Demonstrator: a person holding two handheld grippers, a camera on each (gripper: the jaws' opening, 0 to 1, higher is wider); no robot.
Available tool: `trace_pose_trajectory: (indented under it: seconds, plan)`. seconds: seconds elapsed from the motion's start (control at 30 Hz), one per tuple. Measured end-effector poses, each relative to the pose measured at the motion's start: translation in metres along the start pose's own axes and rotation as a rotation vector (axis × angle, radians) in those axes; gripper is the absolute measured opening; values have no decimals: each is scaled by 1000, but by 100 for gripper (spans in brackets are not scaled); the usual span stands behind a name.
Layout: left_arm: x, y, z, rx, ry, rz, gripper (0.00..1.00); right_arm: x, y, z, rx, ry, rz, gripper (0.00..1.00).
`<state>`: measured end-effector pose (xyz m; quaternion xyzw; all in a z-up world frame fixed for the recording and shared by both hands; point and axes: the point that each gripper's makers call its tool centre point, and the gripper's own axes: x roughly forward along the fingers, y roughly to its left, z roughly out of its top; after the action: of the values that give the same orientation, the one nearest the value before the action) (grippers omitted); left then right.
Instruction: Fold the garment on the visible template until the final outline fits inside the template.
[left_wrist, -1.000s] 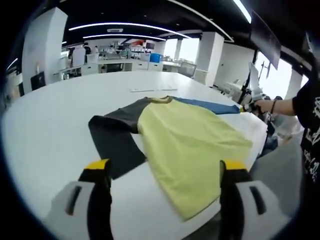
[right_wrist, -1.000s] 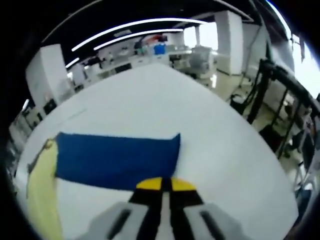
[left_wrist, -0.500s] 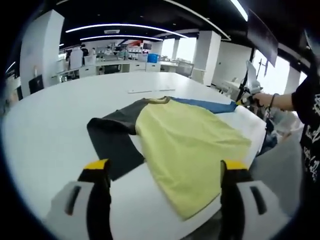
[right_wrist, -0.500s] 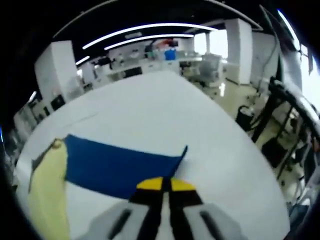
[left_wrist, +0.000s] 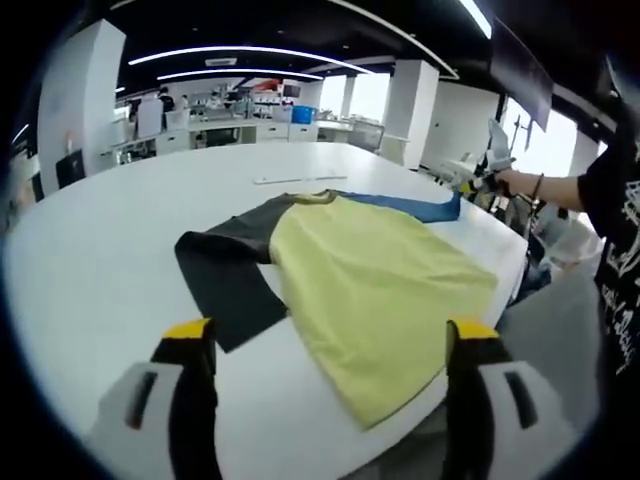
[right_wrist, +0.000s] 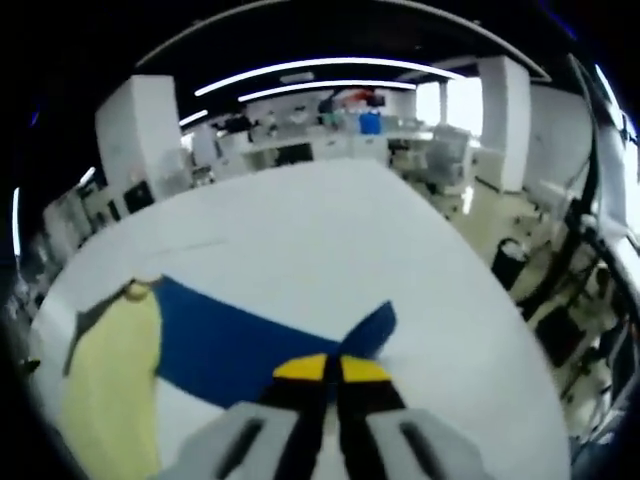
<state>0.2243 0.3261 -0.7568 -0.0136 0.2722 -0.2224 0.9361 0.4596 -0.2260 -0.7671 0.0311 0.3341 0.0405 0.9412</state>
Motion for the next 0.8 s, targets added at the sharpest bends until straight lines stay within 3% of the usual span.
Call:
trace_pose_trajectory:
  seconds: [0.53, 0.8]
  plan:
    - [1, -7, 1, -2, -5, -30, 99, 11, 45, 16, -70, -8, 91, 0]
    - [0, -5, 4, -5, -17, -32, 99, 7, 86, 20, -113, -12, 132, 0]
